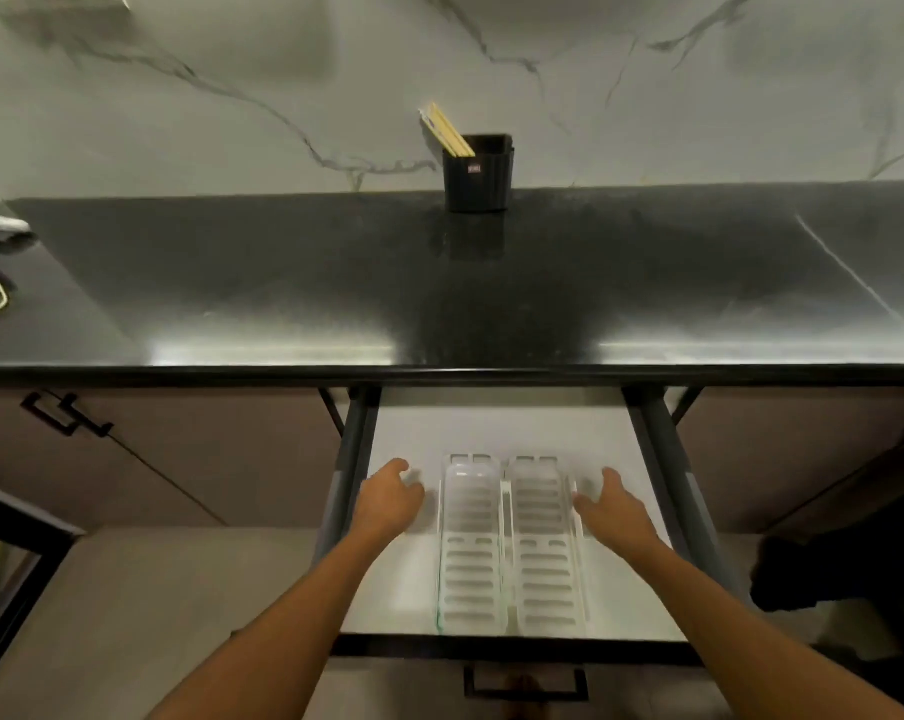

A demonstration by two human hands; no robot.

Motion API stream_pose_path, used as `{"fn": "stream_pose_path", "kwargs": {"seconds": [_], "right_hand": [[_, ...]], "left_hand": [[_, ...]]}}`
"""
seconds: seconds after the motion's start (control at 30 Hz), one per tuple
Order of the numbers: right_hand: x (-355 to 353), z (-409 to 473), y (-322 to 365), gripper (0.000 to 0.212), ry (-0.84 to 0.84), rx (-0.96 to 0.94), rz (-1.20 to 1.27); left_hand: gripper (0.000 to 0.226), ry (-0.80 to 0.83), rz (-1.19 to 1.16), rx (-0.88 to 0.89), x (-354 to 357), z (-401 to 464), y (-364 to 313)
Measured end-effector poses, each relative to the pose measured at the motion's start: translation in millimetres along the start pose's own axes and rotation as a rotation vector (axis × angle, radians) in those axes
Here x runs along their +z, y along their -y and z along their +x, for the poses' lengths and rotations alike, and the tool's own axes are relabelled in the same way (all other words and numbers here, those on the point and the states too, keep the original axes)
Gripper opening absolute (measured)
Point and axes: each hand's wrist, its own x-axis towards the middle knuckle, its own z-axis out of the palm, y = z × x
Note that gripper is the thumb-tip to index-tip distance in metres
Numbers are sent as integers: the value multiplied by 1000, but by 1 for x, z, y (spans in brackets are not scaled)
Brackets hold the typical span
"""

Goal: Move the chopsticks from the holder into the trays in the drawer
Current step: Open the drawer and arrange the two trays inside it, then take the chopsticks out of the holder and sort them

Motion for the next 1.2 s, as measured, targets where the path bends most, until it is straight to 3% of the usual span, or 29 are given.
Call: {"fn": "stream_pose_path", "kwargs": {"seconds": [0.27, 0.53, 0.73, 0.9, 1.2], "right_hand": [[-83, 35, 115, 66, -116, -238, 255], [-177, 138, 231, 69, -140, -417, 445], [-209, 248, 295, 75, -123, -482, 537], [-204, 336, 325, 75, -51, -448, 644], [-181, 435, 352, 80, 13, -447, 738]], "left_hand": [[38, -215, -140, 208, -97, 38, -107], [51, -325, -284, 355, -168, 150, -223], [51, -310, -415, 315, -187, 272, -266], [66, -264, -493, 272, -174, 364, -280], [71, -113, -637, 288, -141, 456, -310]]}}
